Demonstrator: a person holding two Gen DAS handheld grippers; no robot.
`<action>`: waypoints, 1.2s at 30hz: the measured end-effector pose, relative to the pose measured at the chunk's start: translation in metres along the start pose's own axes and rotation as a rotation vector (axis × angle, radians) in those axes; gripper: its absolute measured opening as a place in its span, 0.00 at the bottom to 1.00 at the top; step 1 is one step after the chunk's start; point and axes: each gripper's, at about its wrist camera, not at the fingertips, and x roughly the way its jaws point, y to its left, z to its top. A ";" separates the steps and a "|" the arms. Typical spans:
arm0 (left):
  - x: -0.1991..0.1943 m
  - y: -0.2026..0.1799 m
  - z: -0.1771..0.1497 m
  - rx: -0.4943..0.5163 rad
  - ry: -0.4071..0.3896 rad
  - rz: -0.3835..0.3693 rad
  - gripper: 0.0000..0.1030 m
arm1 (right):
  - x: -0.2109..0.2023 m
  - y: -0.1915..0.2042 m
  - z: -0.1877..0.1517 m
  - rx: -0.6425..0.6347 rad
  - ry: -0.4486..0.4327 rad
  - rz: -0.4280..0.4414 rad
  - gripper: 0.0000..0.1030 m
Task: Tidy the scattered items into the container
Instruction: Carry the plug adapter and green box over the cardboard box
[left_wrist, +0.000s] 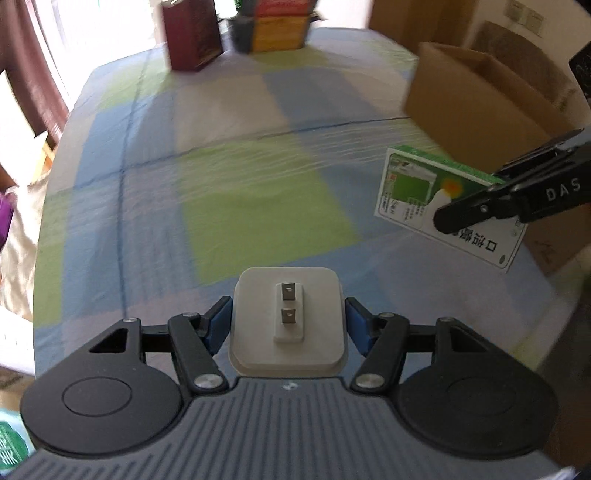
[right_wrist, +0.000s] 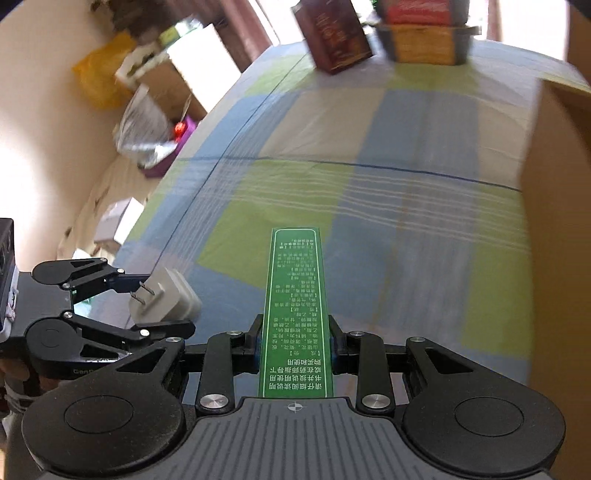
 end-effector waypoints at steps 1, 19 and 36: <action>-0.005 -0.007 0.005 0.012 -0.012 -0.007 0.58 | -0.009 -0.002 -0.003 0.006 -0.015 -0.004 0.32; -0.036 -0.121 0.105 0.261 -0.160 -0.210 0.58 | -0.172 -0.052 -0.043 0.215 -0.320 -0.192 0.32; -0.023 -0.194 0.153 0.316 -0.212 -0.320 0.58 | -0.218 -0.118 -0.071 0.357 -0.378 -0.265 0.32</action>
